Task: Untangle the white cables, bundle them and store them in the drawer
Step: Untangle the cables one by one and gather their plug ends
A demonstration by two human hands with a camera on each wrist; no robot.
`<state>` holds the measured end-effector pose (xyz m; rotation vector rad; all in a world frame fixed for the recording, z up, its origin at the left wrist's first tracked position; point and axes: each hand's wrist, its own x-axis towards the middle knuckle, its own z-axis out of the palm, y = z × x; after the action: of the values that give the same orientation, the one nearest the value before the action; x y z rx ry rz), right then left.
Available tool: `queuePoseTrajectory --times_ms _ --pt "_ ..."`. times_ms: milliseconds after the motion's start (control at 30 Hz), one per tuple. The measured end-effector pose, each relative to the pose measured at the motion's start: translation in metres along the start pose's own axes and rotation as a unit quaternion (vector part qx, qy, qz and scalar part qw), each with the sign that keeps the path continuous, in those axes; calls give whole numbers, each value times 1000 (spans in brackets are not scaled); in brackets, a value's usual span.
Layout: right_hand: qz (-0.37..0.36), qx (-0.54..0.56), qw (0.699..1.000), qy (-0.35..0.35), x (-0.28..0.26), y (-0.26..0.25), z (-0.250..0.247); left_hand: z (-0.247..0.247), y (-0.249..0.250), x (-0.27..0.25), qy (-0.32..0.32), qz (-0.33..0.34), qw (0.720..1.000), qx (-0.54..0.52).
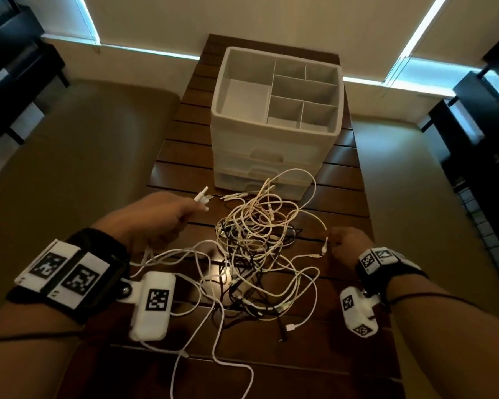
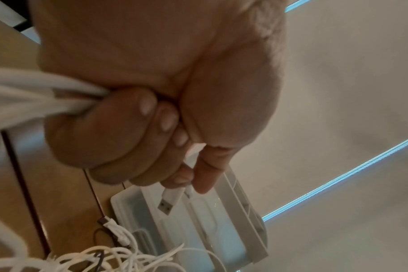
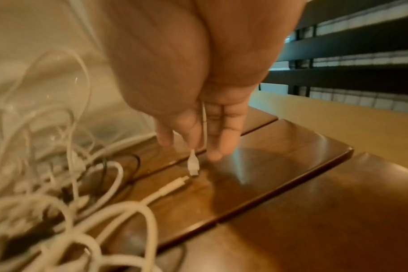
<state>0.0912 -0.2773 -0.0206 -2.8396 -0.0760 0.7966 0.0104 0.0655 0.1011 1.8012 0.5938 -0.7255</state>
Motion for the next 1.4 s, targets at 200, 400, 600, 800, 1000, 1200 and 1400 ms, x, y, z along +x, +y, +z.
queuePoseTrajectory --times_ms 200,400,600,800,1000,1200,1400 --pt "-3 -104 995 -10 14 -2 23 4 -5 17 9 -12 1000 11" --pt "-61 33 978 195 2 -65 -14 -6 -11 27 54 -6 999 -2" --pt "-308 88 943 86 7 -178 -38 -2 -16 35 79 13 997 -8" --pt "-194 -140 971 -23 78 -224 0 -8 -32 44 105 60 992 -48" --pt "-172 -194 966 -1 92 -218 15 -15 -32 57 101 101 990 -14" --pt "-177 -126 976 28 73 -216 -6 -9 -6 72 147 142 976 -72" --pt "-178 242 951 73 -4 -191 -53 13 13 65 71 122 954 -265"
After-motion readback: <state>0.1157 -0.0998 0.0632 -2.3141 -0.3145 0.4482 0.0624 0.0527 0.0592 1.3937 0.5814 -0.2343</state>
